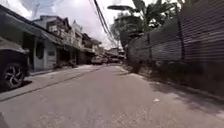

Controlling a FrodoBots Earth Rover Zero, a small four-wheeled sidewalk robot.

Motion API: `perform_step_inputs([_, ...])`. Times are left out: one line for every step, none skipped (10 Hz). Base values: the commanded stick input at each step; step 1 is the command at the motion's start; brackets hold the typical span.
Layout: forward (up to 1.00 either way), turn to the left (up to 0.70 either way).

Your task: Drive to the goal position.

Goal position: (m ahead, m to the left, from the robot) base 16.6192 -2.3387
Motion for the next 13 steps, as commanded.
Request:
perform_step_inputs([1.00,0.00])
perform_step_inputs([1.00,0.00])
perform_step_inputs([1.00,0.00])
perform_step_inputs([1.00,0.00])
perform_step_inputs([1.00,0.00])
perform_step_inputs([1.00,0.00])
perform_step_inputs([1.00,0.00])
perform_step_inputs([1.00,0.00])
perform_step_inputs([1.00,0.00])
perform_step_inputs([1.00,0.00])
perform_step_inputs([1.00,0.00])
perform_step_inputs([1.00,0.00])
perform_step_inputs([1.00,0.00])
